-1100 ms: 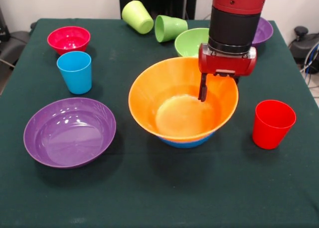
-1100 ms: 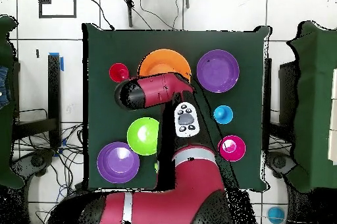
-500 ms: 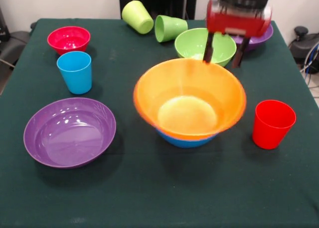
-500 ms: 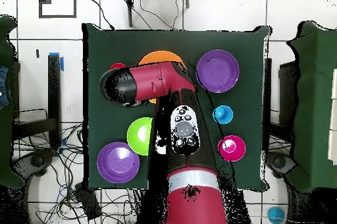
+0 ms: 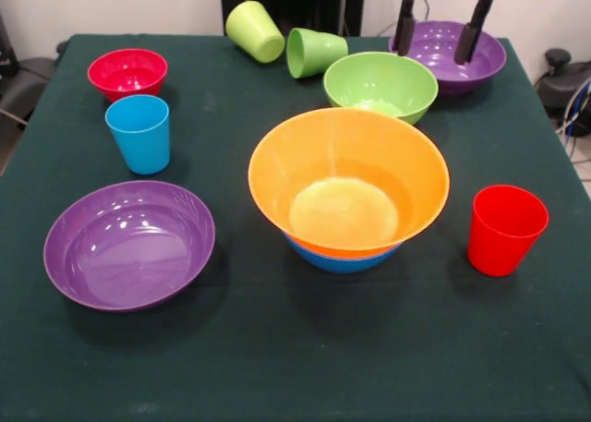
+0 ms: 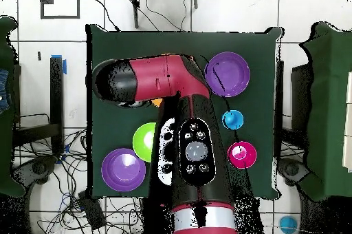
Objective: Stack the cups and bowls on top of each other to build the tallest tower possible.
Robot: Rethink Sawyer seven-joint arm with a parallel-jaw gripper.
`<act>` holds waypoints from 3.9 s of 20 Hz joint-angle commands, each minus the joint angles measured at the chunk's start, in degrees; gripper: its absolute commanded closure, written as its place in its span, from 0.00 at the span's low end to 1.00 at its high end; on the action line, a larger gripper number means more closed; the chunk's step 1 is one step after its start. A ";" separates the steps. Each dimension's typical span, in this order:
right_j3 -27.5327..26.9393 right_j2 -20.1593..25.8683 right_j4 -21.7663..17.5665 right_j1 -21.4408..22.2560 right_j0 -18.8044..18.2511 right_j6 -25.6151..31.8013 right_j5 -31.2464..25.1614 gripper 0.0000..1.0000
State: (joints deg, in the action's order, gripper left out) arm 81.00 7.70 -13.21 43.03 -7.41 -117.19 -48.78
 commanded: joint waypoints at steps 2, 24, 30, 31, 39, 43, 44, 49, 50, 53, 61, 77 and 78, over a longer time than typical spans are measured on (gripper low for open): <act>8.11 5.61 0.11 -2.08 -0.35 1.09 7.45 0.00; 14.60 3.51 1.91 -10.41 1.62 -5.13 20.77 0.00; 9.98 3.21 1.89 -13.68 2.35 -4.62 20.99 0.00; 8.52 3.03 2.01 -14.47 2.49 -4.43 20.09 0.00; 2.78 1.26 5.29 -17.78 3.56 -6.54 14.47 0.00; 1.70 1.45 4.77 -18.02 3.62 -4.28 13.86 0.00; 1.38 1.42 4.58 -18.13 3.67 -3.82 13.84 0.00; 1.77 0.75 4.18 -18.03 3.68 -4.02 15.22 0.00; 1.98 0.69 4.31 -17.86 3.70 -4.22 15.22 0.00; 1.80 0.77 4.43 -18.10 3.61 -4.25 15.54 0.00; 3.30 1.25 4.75 -18.08 3.54 -5.00 18.12 0.00; 6.67 1.36 3.16 -20.25 3.65 -6.28 25.88 0.00; 7.24 1.27 3.00 -20.25 3.89 -6.51 26.49 0.00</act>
State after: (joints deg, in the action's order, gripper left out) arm 86.00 7.33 -9.33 25.81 -4.55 -117.19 -28.93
